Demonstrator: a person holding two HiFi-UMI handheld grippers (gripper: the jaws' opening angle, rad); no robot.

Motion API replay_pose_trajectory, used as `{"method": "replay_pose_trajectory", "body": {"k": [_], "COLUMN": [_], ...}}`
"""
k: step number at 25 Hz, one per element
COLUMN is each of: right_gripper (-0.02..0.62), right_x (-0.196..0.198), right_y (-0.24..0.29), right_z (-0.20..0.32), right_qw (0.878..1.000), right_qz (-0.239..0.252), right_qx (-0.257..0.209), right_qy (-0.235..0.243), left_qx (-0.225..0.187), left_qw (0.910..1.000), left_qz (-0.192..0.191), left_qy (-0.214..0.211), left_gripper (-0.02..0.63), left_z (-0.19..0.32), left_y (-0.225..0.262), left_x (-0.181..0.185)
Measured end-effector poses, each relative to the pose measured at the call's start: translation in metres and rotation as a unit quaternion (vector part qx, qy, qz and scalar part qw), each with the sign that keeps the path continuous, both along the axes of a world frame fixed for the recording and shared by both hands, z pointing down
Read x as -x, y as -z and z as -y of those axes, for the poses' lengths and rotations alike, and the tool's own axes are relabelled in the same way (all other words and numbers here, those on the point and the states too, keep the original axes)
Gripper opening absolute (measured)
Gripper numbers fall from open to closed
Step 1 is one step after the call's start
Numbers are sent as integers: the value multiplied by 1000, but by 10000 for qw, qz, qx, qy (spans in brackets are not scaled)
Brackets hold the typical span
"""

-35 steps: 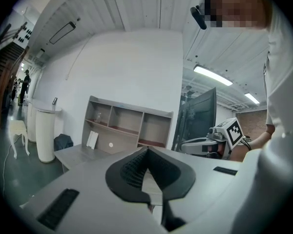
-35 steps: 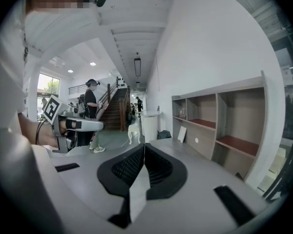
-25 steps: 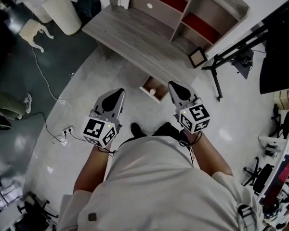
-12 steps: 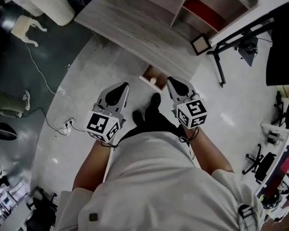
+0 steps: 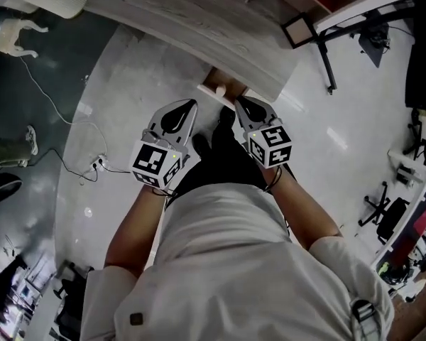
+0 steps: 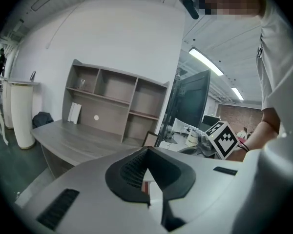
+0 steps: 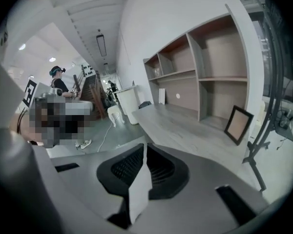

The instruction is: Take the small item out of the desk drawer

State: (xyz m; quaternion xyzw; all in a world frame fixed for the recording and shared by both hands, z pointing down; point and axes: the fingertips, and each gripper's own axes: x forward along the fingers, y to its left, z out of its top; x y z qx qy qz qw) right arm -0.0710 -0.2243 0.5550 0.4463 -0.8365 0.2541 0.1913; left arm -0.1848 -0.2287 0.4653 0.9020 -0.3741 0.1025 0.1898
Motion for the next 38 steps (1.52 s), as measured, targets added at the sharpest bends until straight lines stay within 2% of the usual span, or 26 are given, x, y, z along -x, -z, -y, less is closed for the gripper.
{"method": "replay_pose_trajectory", "body": {"k": [4,9,18,24,38], "right_gripper": [26,37,103,136,204], "right_x": [0,3,12,7,8], "right_y": [-42,-90,-170,-231,-309], "right_z": [2,1,14,20,37], "right_qw": [9995,9975,9917,9822,9678], "right_qz": [-120,-175,-214,-334,-348], "right_qx": [290,672,1237,1764,2359], "right_qy": [-42,-105,-279,-547,-810], "left_qx": [238,519,788,992,1459], "left_qw": [9995,9982,9959,9934,9860], "left_qz": [43,164,335,431,766], "left_qy": [-216,-269,-299,-371,-239], "left_gripper": [15,15,15,15,15], "left_z": [3,3,24,32,56], "left_y": [-31,-73,-141,-177,-260], "left_x": [-9,-7,-10,-12,-9]}}
